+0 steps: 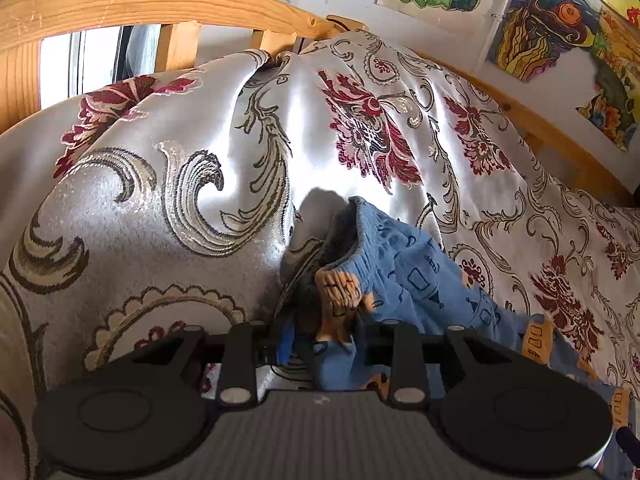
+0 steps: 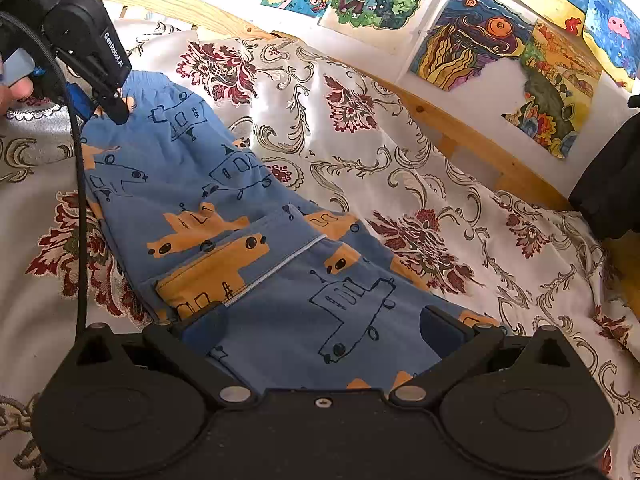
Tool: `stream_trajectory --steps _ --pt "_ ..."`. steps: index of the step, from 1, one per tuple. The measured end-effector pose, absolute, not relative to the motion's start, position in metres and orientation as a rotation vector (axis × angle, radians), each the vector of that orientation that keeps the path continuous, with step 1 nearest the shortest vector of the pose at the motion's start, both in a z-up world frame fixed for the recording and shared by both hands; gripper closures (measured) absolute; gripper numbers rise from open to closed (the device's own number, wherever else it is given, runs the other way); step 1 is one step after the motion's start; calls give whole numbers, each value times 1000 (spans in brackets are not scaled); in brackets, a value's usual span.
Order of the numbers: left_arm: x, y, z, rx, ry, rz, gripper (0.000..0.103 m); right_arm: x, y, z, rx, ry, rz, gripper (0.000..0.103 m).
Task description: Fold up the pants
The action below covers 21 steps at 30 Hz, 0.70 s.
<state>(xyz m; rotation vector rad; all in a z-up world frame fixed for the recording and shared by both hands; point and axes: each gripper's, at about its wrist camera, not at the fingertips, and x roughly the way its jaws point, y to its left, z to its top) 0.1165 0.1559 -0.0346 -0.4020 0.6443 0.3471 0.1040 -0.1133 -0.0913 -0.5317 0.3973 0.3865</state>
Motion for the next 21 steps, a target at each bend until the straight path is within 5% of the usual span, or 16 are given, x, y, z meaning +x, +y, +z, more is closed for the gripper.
stream_trajectory --steps 5,9,13,21 --pt "116 153 -29 -406 592 293 30 104 -113 -91 -531 397 387 1" --pt "120 167 -29 -469 547 248 19 104 -113 -91 -529 398 387 1" --pt "120 183 -34 -514 532 194 22 105 -114 -93 -523 401 389 1" --pt "125 176 -36 -463 611 197 61 106 -113 -93 -519 405 389 1"
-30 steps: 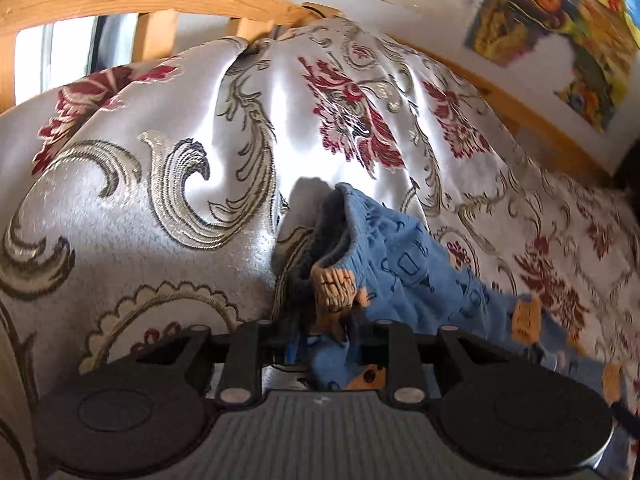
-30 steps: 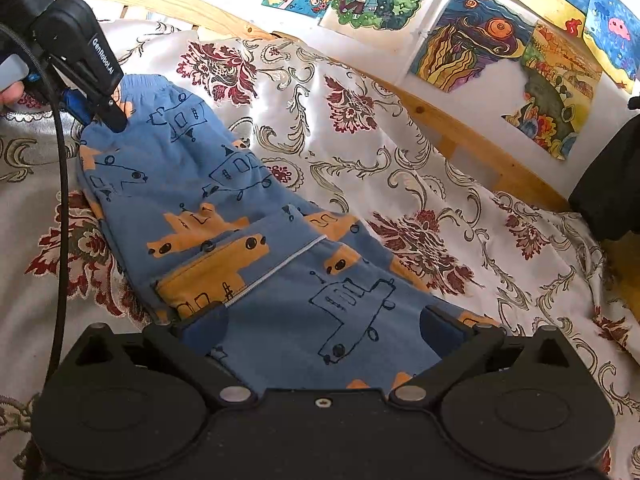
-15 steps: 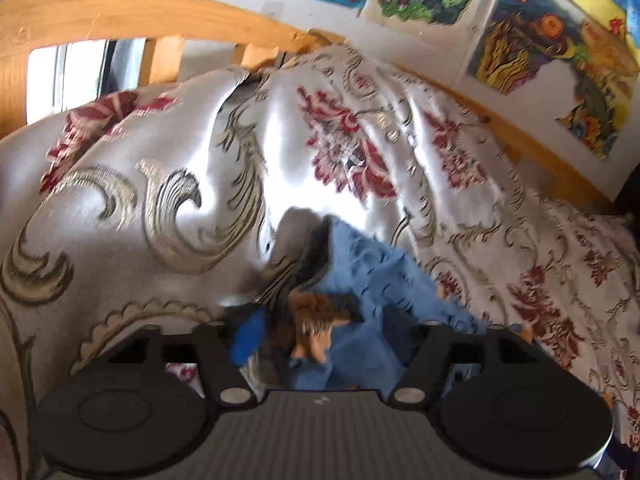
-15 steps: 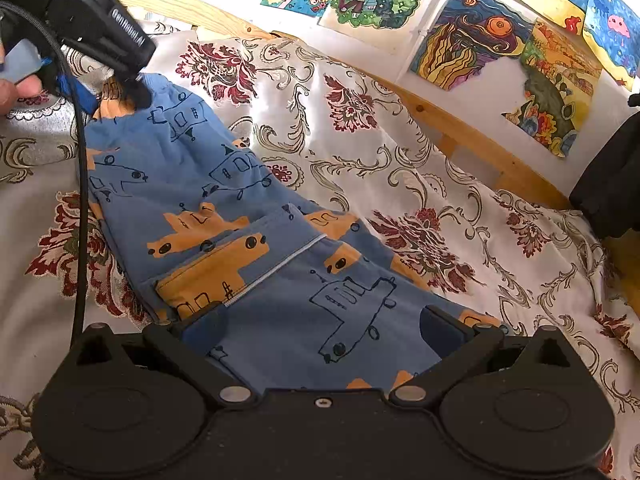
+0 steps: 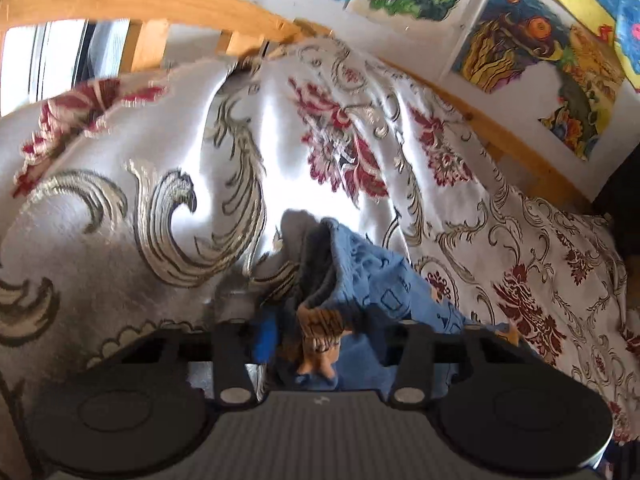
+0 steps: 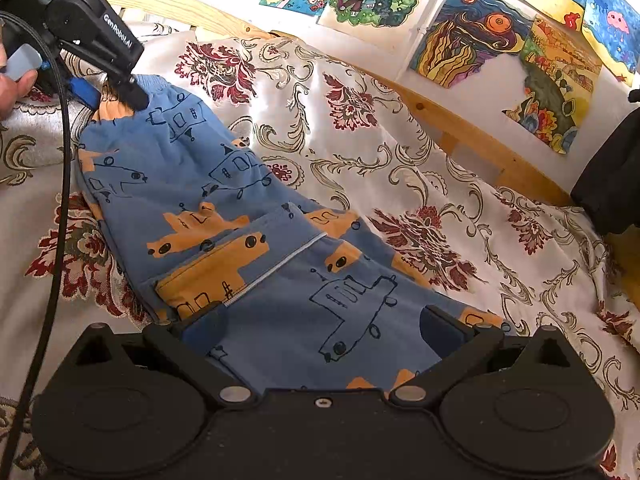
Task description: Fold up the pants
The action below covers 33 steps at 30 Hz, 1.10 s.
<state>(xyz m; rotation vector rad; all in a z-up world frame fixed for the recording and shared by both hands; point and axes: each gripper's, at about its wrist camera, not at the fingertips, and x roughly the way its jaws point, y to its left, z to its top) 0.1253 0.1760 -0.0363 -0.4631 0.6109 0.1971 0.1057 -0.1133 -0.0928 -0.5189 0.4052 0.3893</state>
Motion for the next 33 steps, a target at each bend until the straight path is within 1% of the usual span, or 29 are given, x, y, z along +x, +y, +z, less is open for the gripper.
stream_trajectory --steps 2,4,5,9,15,21,29,33 --pt "127 180 -38 -494 620 210 69 106 -113 -93 -518 405 390 1" --pt "127 184 -38 -527 621 214 72 106 -113 -93 -516 407 390 1" --pt "127 185 -37 -535 623 218 76 107 -113 -93 -513 409 391 1" --pt "127 179 -34 -517 628 239 84 107 -113 -93 -506 416 391 1" --pt "127 141 -7 -353 581 233 86 108 -117 -87 -479 410 411 1" --pt "122 89 25 -193 503 126 86 113 -136 -59 -440 385 435 1" --pt "118 5 42 -26 479 -70 86 132 -210 -19 -310 431 360 1" --pt "113 -53 34 130 479 -200 86 146 -264 -7 -117 487 337 1"
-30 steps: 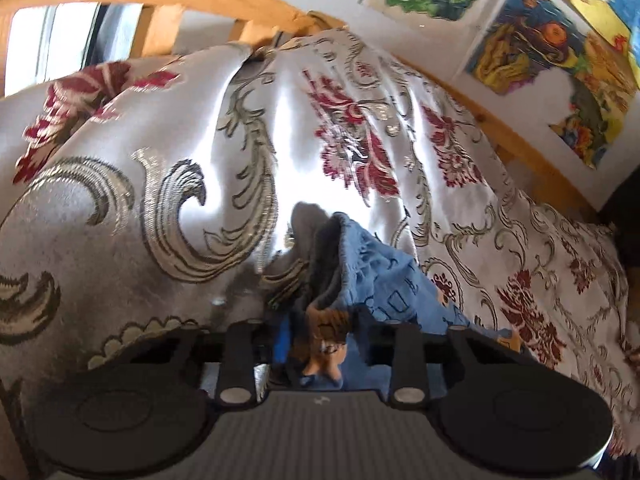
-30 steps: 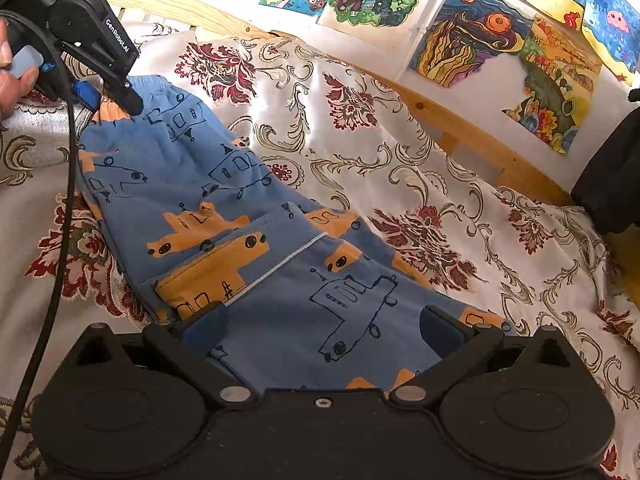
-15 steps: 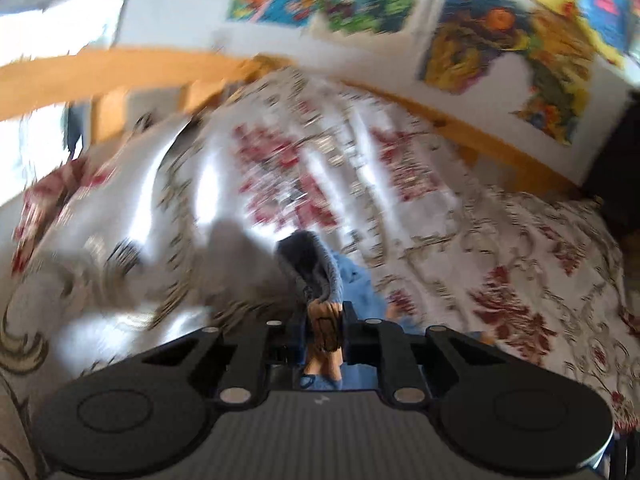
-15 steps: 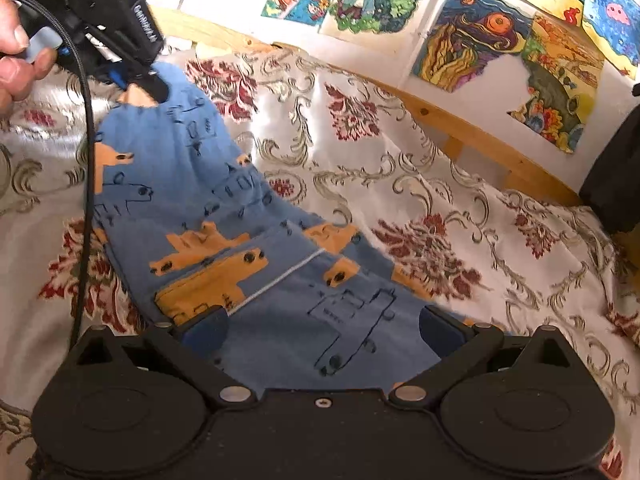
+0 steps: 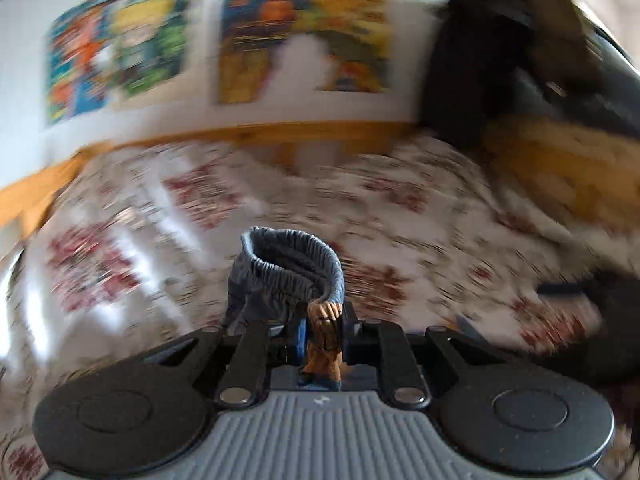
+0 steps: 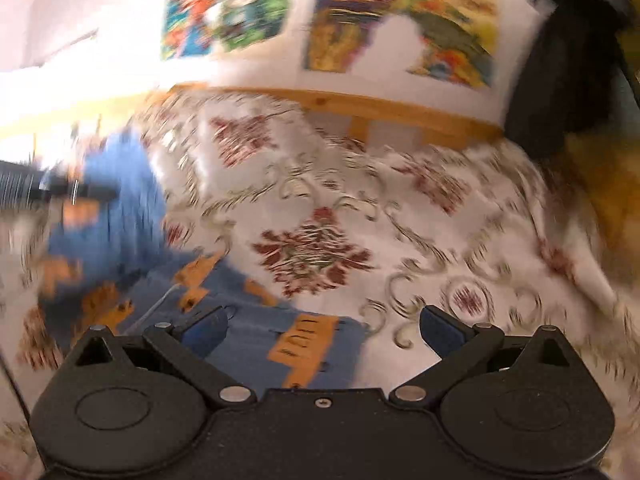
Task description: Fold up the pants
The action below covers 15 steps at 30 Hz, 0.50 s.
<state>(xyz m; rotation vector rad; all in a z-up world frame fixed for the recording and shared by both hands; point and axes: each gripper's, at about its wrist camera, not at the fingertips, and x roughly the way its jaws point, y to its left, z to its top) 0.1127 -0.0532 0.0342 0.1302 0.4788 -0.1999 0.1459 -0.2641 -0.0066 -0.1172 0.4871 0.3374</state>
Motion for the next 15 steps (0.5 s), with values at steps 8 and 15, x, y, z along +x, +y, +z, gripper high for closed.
stream_trajectory --steps 8,15 --pt "91 -156 -11 459 537 -410 85 168 -336 -5 372 596 486 22" --pt "97 -183 -48 524 626 -448 85 186 -333 -46 526 786 537 55"
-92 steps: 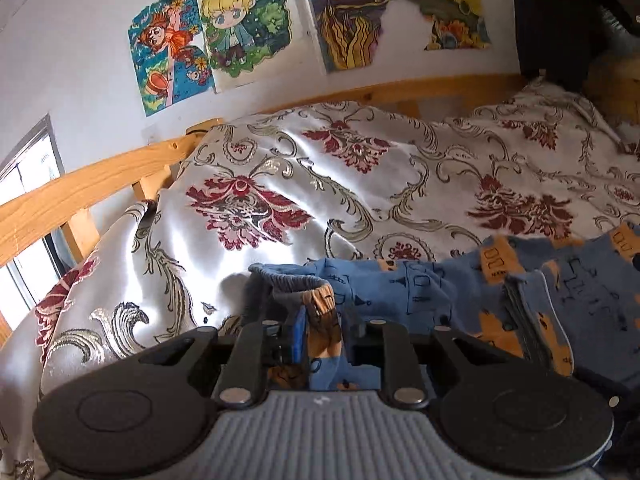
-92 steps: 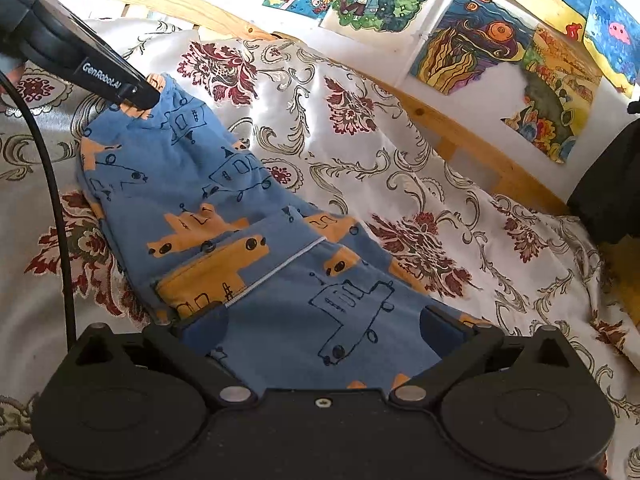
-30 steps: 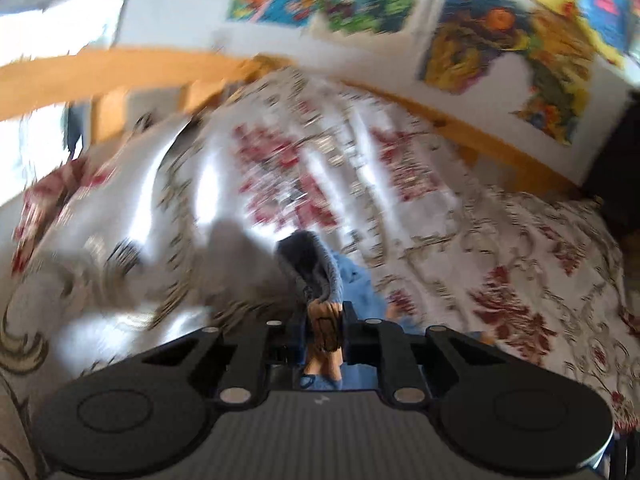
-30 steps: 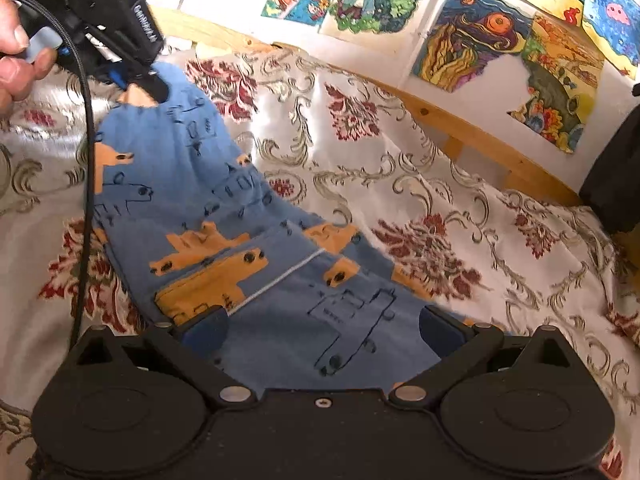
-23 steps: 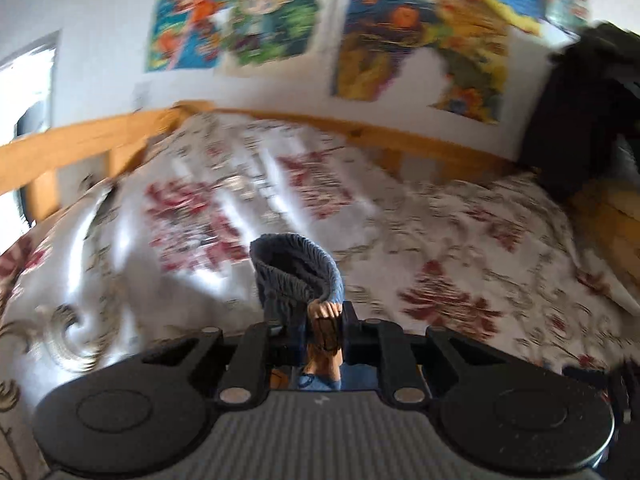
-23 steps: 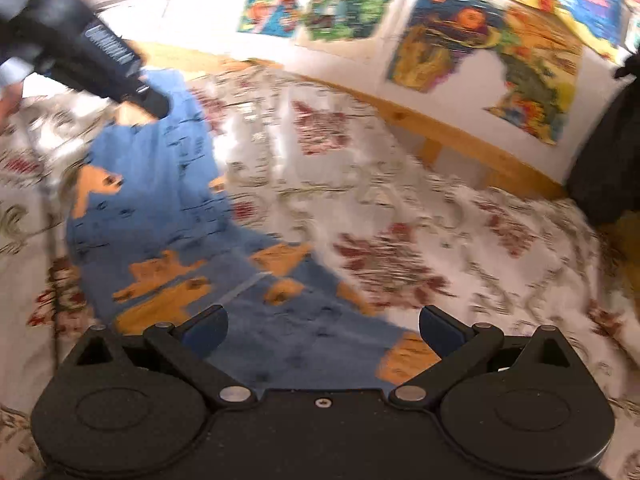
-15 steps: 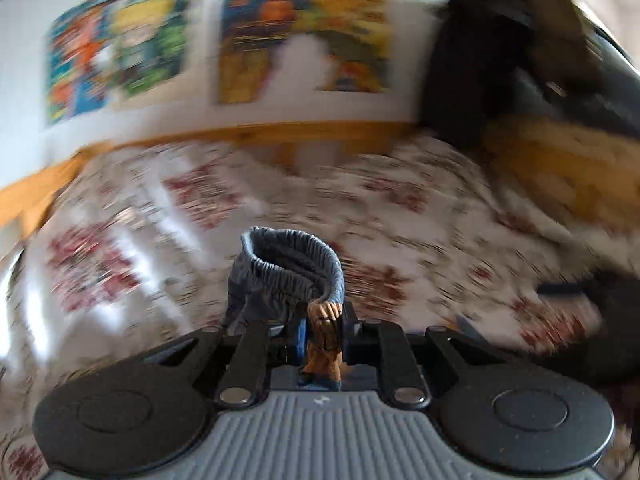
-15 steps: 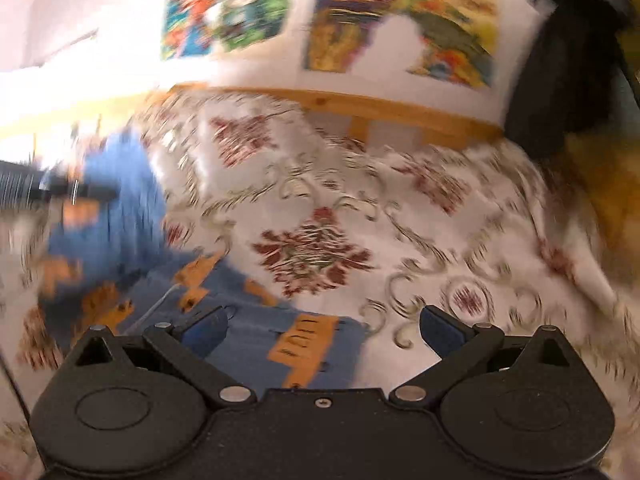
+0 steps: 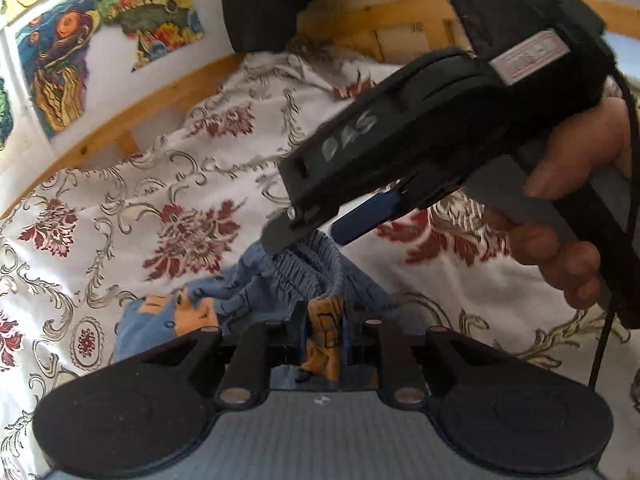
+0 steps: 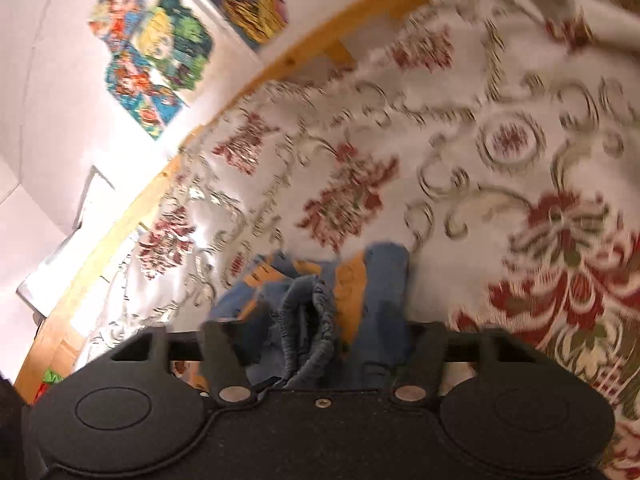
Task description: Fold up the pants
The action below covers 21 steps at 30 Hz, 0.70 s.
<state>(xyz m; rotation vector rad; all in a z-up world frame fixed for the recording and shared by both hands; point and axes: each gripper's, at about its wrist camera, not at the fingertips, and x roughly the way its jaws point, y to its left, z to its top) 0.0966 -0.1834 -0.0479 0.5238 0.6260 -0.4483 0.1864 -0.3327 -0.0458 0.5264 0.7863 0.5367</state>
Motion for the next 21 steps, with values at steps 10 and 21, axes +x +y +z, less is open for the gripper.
stream_trajectory --steps 10,21 --pt "93 -183 -40 530 607 -434 85 190 -335 -47 557 772 547 90" --pt "101 -195 -59 506 672 -513 71 192 -343 -53 401 829 458 72"
